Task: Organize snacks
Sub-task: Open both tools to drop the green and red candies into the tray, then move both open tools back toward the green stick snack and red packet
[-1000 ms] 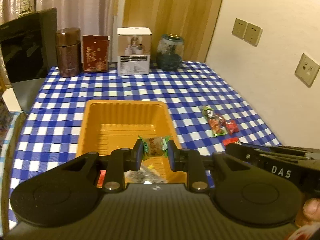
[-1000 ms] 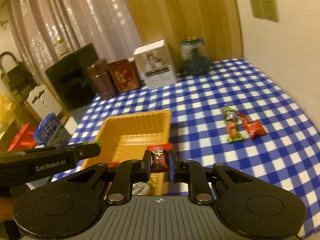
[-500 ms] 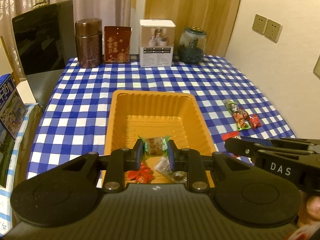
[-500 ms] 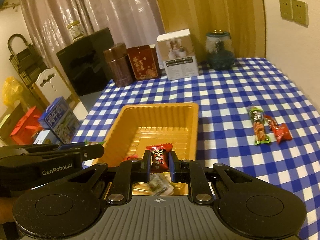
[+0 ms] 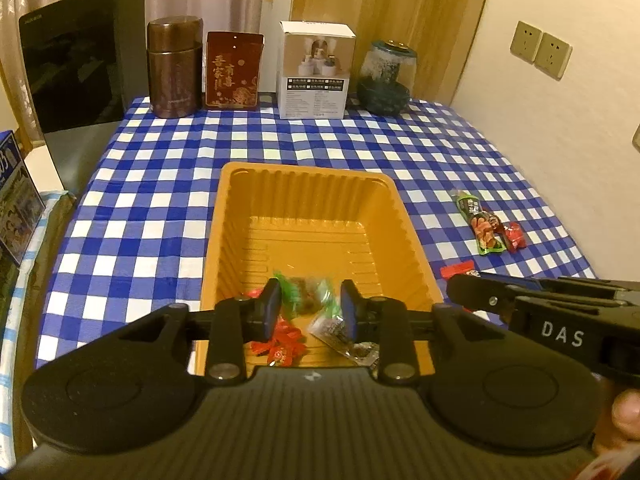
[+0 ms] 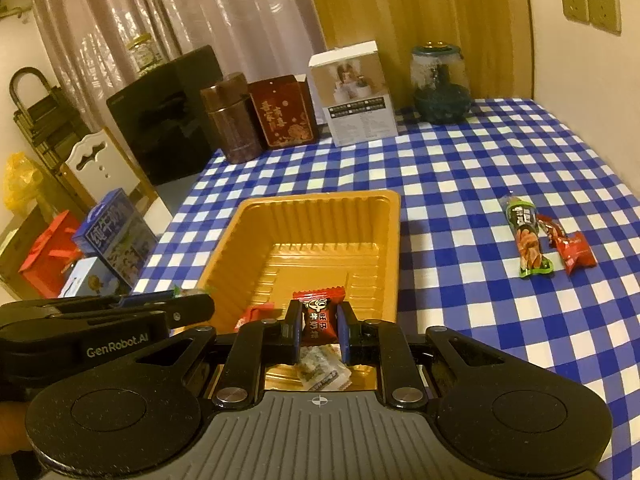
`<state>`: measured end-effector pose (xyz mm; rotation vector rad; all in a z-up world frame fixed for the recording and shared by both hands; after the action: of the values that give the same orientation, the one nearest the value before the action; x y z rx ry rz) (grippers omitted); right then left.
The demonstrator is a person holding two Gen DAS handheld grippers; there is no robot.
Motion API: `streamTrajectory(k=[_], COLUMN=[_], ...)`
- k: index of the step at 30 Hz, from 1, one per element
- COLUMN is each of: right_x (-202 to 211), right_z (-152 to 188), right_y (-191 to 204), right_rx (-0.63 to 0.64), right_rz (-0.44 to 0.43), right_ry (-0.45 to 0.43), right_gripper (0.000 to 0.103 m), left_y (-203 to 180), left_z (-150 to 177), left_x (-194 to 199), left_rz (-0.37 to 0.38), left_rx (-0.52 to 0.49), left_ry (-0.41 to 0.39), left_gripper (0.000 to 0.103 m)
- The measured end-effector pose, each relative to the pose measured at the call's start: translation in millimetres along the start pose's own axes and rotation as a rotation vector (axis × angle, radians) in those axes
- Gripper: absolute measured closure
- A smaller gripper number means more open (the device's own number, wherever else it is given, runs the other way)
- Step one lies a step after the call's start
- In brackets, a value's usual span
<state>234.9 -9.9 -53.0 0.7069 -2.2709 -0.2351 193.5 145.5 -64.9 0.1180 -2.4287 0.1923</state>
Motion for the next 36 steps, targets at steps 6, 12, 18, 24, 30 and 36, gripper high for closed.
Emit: streamTrajectory(k=[6,12,18,24,30,36], right_x=[-2.5,-6.7,-9.6,-14.8,-12.7,-4.1], right_z=[0.5,3.2,2.5,-4.8,-10.1,-10.5], right_y=[-1.2,4.9,10.9,16.3,9.3,-7.8], right_rx=[-0.011,-0.007,-0.006,-0.014,-0.081,-0.110], right_rz=[-0.001,-0.017,-0.036,-0.061,-0.076,-0.031], right_ry=[0.004,0.014,0.015,0.002,-0.023,-0.028], right_gripper=[0.085,0.085,0.084,0.084,0.054,0.054], left_y=[5.8,13.5,17.2,19.3,22.8,24.2], left_z=[1.3,6.0,7.0,9.2,8.2,8.1], left_x=[-2.6,-2.5,-1.1,-0.3,1.6,3.8], left_rz=[-0.031,-0.058,-0.070,-0.074,-0.082,-0.085], left_rx=[0.005,0.017,0.027,0.029,0.029,0.031], left_ry=[0.004,0.016,0.017,0.022,0.019,0.018], left_gripper=[0.073,0.072,0.072,0.072,0.072,0.070])
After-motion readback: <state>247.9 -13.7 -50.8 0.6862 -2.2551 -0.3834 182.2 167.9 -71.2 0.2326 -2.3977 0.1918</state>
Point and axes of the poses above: each gripper's, at about its wrist camera, not at the fingertips, and x roughly against the way its jaws point, y to its left, z to its underside, the point moved 7 cm from there along -x, roughly the way its jaws point, and after that the axes turned 5 degrees about -y, right-handed, at the moved point
